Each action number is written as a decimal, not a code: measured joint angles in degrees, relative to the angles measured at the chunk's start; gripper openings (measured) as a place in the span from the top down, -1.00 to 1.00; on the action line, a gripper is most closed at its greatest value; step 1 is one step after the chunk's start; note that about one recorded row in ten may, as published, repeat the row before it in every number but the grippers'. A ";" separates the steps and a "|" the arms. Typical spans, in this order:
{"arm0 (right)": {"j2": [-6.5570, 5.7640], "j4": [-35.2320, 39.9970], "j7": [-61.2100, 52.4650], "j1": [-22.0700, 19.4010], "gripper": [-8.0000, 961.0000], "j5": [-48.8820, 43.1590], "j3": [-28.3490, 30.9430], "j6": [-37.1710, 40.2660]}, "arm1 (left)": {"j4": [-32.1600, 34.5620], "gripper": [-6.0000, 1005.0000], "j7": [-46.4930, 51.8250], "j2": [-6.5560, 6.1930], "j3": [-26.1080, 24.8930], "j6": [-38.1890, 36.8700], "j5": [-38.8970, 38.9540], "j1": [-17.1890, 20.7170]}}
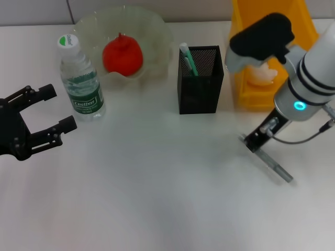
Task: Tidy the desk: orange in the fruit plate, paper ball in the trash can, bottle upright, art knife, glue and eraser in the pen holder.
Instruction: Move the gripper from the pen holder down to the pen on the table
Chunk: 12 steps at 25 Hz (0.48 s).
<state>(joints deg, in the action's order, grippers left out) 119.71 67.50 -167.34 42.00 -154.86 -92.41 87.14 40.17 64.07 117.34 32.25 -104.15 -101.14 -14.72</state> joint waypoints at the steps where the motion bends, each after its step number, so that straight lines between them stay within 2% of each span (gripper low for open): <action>1: -0.01 2.50 0.01 -0.57 0.80 0.02 0.04 1.06 | 0.00 -0.68 0.00 0.00 0.00 0.00 0.00 0.00; 10: -0.38 28.59 1.01 -5.38 0.92 0.64 3.52 7.24 | -0.02 -0.68 -0.07 0.00 0.00 -0.02 0.15 0.22; 12: -0.39 30.17 1.37 -5.51 0.94 0.70 4.37 7.70 | -0.07 -0.68 -0.08 0.00 0.00 0.01 0.18 0.22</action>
<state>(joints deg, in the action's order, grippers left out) 119.32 97.68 -165.97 36.48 -154.16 -88.04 94.84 40.10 63.99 117.33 32.25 -104.14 -100.96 -14.50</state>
